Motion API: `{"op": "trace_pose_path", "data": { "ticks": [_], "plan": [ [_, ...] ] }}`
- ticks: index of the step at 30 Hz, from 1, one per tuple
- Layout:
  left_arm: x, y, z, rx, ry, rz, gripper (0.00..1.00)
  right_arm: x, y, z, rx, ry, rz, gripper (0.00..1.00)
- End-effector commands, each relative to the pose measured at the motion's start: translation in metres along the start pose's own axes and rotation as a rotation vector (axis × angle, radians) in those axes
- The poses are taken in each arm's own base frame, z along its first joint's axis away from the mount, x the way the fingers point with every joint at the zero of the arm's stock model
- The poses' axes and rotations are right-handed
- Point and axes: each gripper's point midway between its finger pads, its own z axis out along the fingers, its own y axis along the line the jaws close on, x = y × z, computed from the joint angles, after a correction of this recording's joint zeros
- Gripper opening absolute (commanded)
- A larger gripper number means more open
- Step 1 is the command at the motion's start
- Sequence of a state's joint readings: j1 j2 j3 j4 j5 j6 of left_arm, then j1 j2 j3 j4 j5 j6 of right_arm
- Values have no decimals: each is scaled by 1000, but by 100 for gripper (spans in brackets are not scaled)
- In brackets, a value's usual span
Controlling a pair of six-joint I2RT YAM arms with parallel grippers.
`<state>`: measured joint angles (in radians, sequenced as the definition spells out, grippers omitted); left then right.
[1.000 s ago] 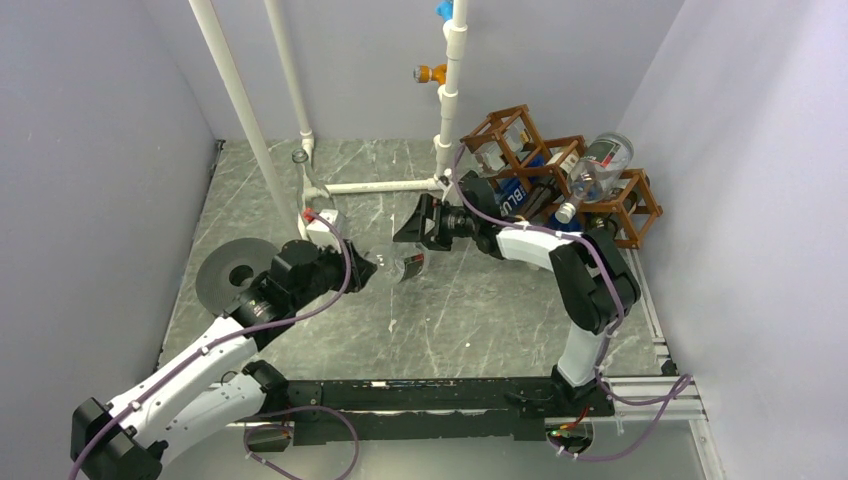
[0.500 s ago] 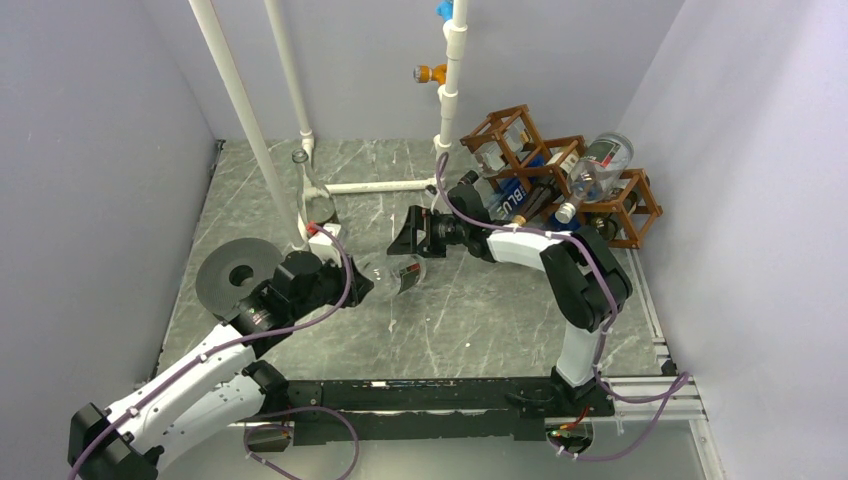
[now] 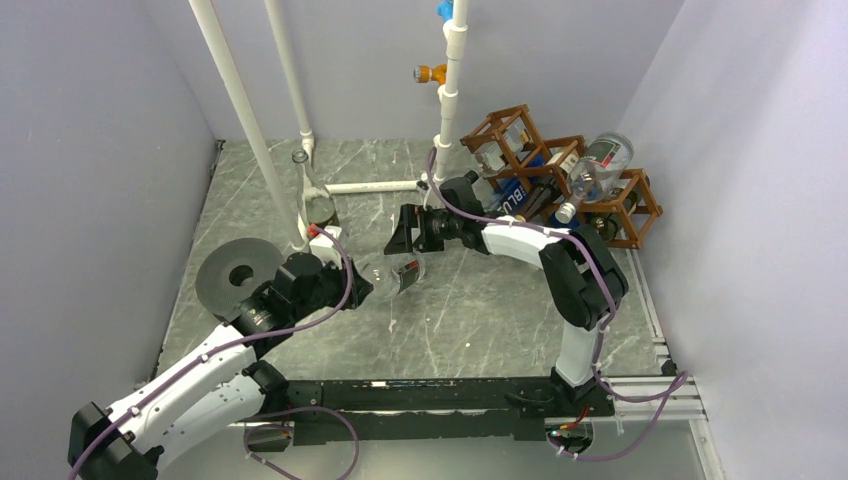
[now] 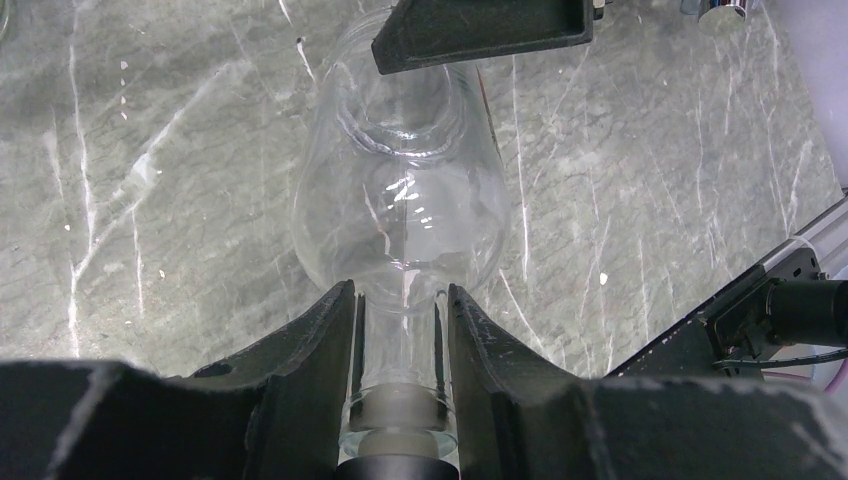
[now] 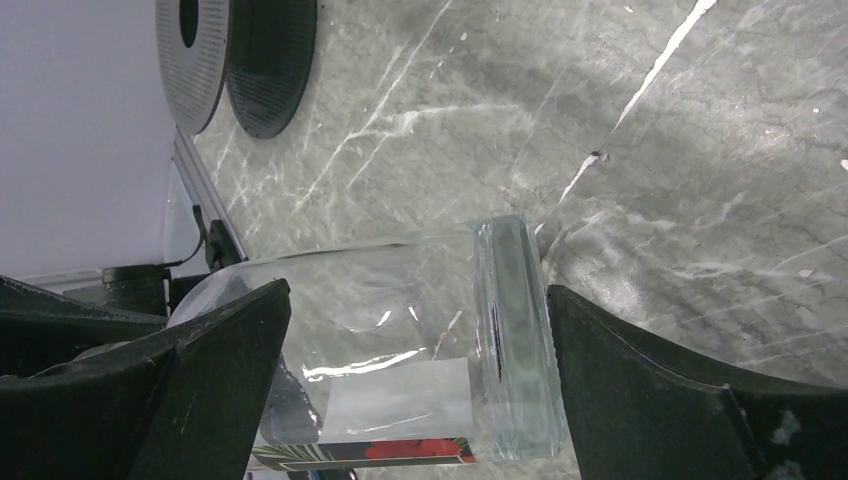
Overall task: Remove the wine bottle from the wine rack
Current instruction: Place the wine bottle at the center of the board.
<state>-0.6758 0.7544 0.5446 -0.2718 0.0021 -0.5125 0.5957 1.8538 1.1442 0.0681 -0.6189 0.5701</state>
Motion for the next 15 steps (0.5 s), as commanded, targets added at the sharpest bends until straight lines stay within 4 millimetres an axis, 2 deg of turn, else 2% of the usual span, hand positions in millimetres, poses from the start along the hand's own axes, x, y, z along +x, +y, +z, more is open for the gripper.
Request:
{"op": "trace_pose_path", "data": {
  "ticks": [1,15],
  "plan": [
    [-41,-26,-4,98,-147,10,0,-16,41,-1,-118,-9,-104,100],
    [-54,-32,-6,96,-154,35,0,-56,39,-20,-103,-74,-170,100]
  ]
}}
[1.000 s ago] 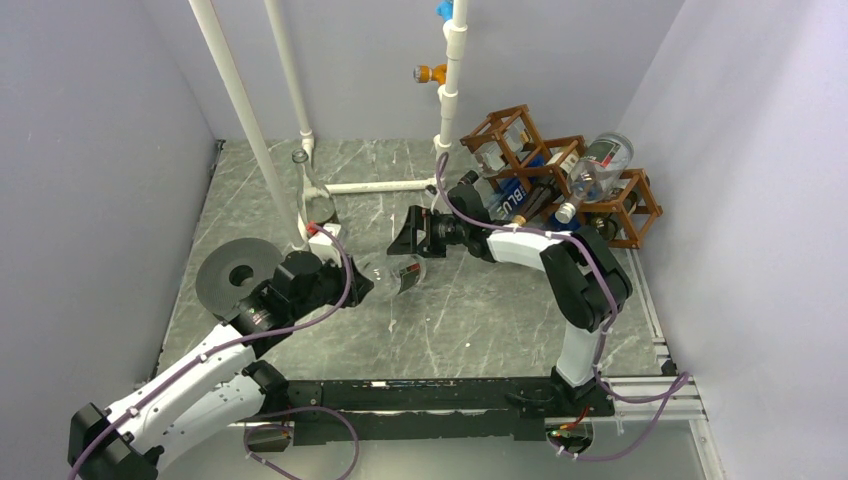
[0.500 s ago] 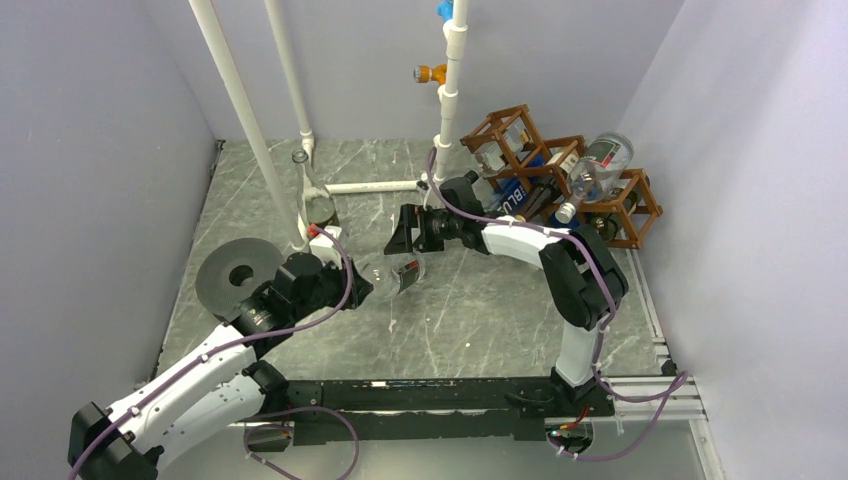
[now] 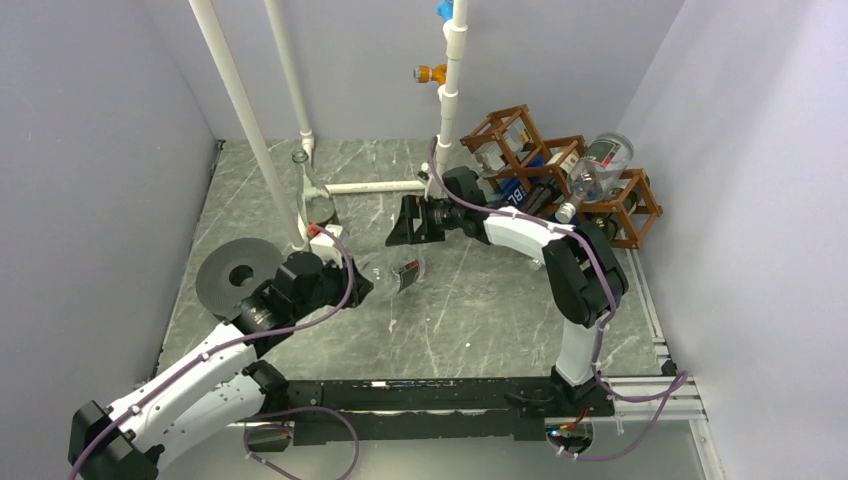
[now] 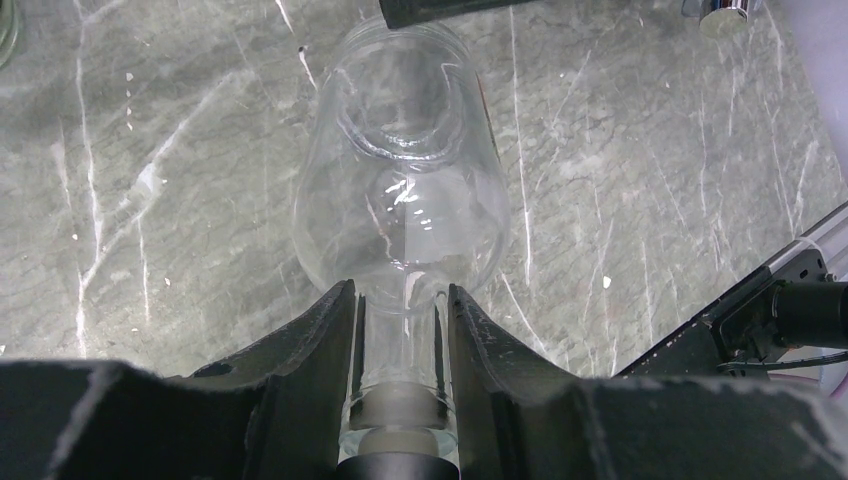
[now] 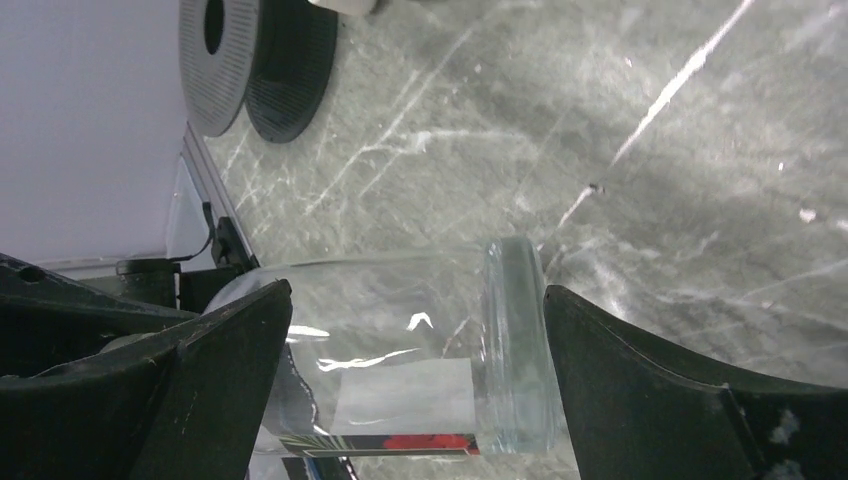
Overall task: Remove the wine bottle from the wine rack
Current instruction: Place the wine bottle at the center of the board.
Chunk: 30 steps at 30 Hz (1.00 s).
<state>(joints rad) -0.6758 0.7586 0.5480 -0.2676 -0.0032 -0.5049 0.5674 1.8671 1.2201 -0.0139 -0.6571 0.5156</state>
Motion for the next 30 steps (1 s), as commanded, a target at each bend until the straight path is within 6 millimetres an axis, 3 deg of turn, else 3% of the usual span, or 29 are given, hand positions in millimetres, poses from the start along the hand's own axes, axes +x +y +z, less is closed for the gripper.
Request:
{"op": "trace_pose_path", "data": {
  "ticks": [1,8,15,21,30],
  "plan": [
    [-54,-32,-7,99,-148,28,0,-44,35,-14,-85,-92,-148,100],
    [-64,-36,-7,93,-143,53,0,-58,39,-30,-33,-110,-302,100],
    [-84,-45,-7,79,-109,95,0,-73,68,-73,-48,-93,-604,100],
    [-95,-51,2,65,-45,149,0,-61,99,-111,-145,-58,-781,100],
    [-98,-61,18,93,55,215,0,-24,124,-147,-263,-30,-909,100]
  ]
}}
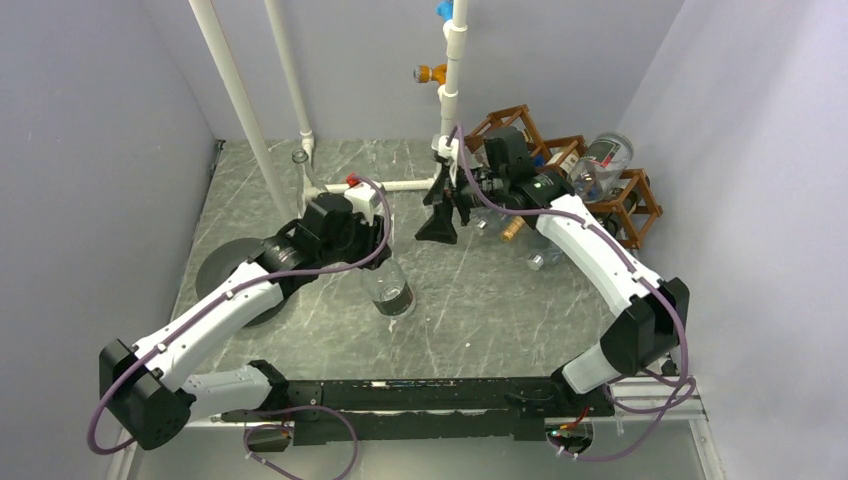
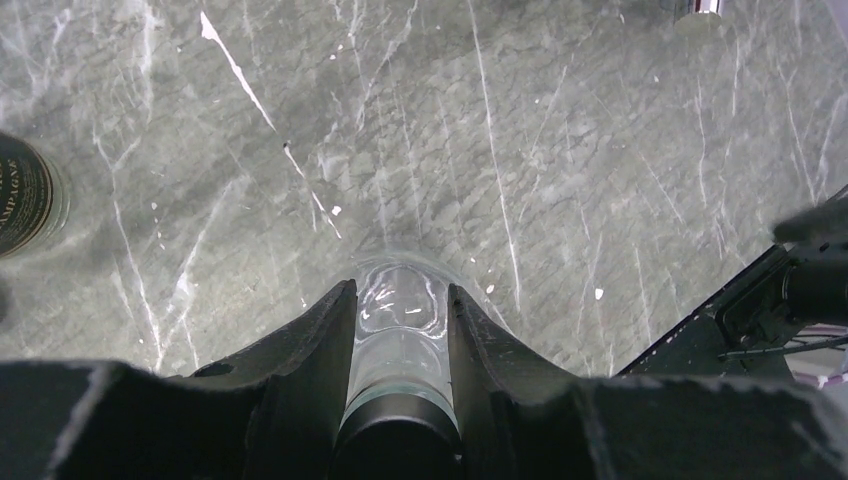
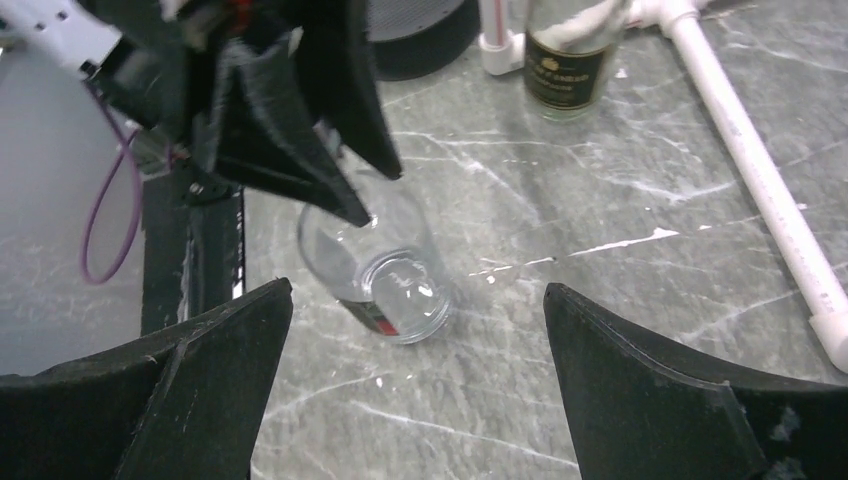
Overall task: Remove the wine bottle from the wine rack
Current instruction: Place the wine bottle at the center of the board.
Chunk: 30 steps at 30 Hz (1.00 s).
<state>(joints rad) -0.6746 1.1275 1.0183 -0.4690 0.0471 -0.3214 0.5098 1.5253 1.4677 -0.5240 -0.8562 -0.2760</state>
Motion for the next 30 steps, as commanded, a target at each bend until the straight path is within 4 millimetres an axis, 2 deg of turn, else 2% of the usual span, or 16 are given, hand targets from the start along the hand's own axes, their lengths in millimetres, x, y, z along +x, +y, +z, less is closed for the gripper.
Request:
{"op": "trace_pose_path", "data": {
  "ticks": [1,5,6,13,15,19,24,30],
  "plan": [
    [-29,-20,-8,92,-58,44,0,5,32,-16,-122,-1,-102,100],
    [-28,-28,-9,120,-44,76,0,11,49,-28,-182,7,-167,100],
    [-27,-30,-9,123,-40,87,3,13,51,-30,-189,4,-178,100],
    [-20,-35,-6,102,-25,132,31,15,49,-49,-184,-40,-174,100],
    [-22,-34,-6,75,-31,141,43,18,48,-51,-178,-42,-176,100],
    [-23,-36,-7,40,-33,157,58,23,48,-53,-180,-46,-176,100],
    [-27,-39,-12,36,-49,142,70,25,47,-57,-183,-57,-176,100],
    [-41,-49,-31,86,-119,115,88,27,52,-61,-208,-75,-188,100]
  ]
}}
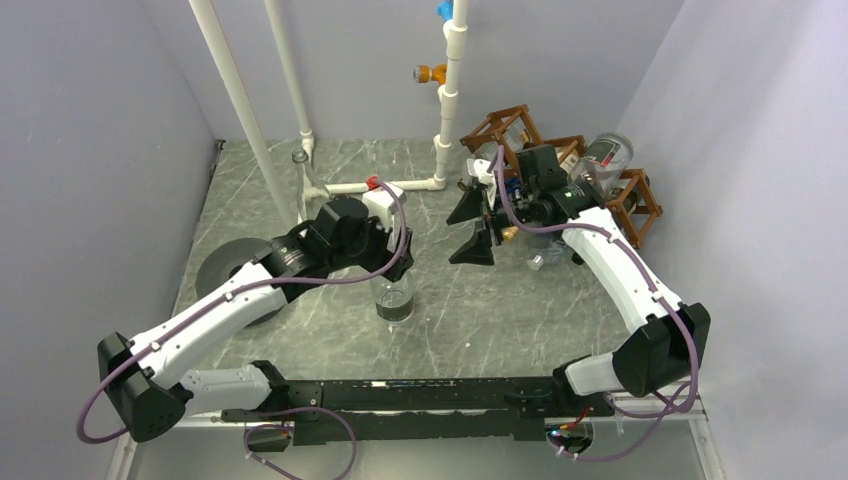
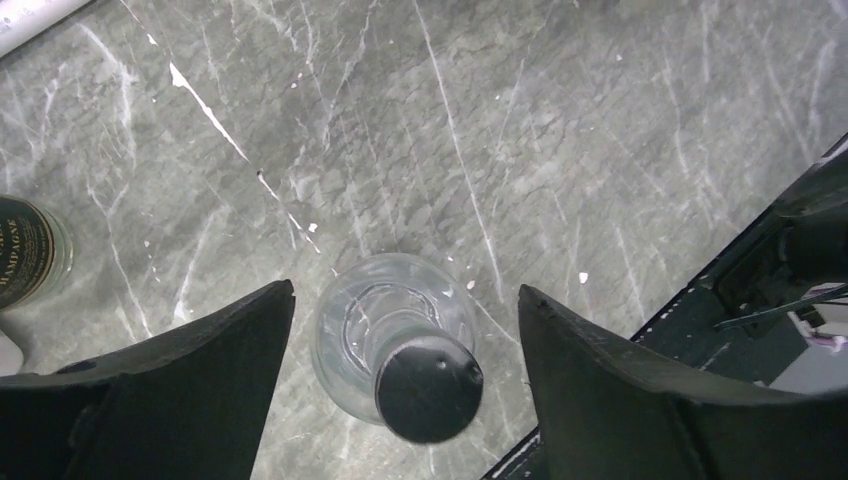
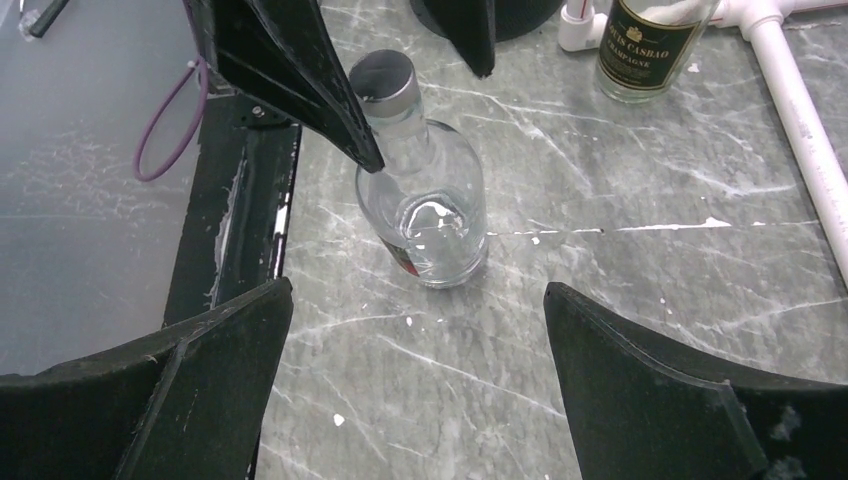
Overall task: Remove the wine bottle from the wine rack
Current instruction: Place the wine bottle at the center of the board.
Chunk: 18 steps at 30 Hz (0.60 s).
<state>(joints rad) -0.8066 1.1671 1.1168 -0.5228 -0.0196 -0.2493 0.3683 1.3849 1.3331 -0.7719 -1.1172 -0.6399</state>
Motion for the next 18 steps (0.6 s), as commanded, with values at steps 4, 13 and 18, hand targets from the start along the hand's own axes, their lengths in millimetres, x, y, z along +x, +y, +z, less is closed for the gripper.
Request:
{"op": "trace_pose_path", "data": {
  "ticks": [4,13,18],
  "plan": [
    [-37,-12,-40,63,-197,-59,100,-11,18,-7,-56,-61,-88,100],
    [-22,-14,-55,98,-242,-160,99,-9,18,-8,-59,-70,-85,100],
    [-20,-9,-59,78,-274,-208,99,-6,16,-8,-55,-70,-79,100]
  ]
}}
